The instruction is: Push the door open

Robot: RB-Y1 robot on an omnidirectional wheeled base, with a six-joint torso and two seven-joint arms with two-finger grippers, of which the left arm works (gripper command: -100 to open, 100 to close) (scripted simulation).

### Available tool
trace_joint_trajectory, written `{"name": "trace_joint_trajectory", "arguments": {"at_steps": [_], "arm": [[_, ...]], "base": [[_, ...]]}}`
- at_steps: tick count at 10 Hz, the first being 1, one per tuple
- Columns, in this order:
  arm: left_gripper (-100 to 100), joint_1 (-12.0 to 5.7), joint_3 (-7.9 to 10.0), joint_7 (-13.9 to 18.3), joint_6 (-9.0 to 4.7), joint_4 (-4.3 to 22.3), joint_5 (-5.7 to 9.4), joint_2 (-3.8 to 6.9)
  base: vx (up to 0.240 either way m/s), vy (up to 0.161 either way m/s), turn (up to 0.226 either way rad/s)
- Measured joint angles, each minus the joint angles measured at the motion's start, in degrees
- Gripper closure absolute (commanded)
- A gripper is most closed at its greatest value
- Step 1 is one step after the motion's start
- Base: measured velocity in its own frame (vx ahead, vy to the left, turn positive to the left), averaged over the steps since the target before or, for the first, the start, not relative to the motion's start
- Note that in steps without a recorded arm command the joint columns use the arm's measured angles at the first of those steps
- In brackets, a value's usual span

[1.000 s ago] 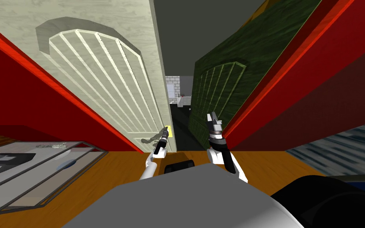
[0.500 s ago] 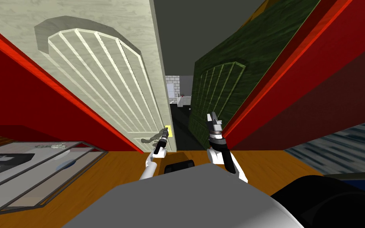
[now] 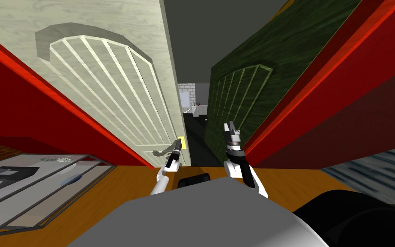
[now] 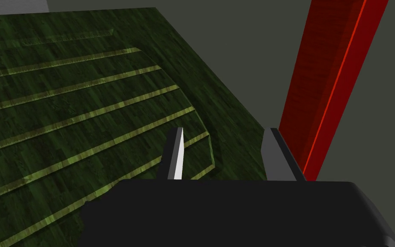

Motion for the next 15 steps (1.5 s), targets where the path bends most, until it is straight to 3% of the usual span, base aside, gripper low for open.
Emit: {"name": "trace_joint_trajectory", "arguments": {"at_steps": [4,9,10,15], "arm": [[100,-1.45,1.38,-1.36,-0.29,0.97,0.65,0.43],[100,-3.89,4.70,-3.01,-1.19,3.95,2.16,1.51],[-100,-3.92,5.27,-3.38,-1.32,3.84,2.45,1.55],[-100,-3.52,4.59,-2.97,-0.89,3.14,2.75,2.14]], "base": [[0.202,-0.109,0.133],[0.172,-0.126,0.198],[-0.032,-0.094,0.057],[-0.192,-0.005,-0.001]]}}
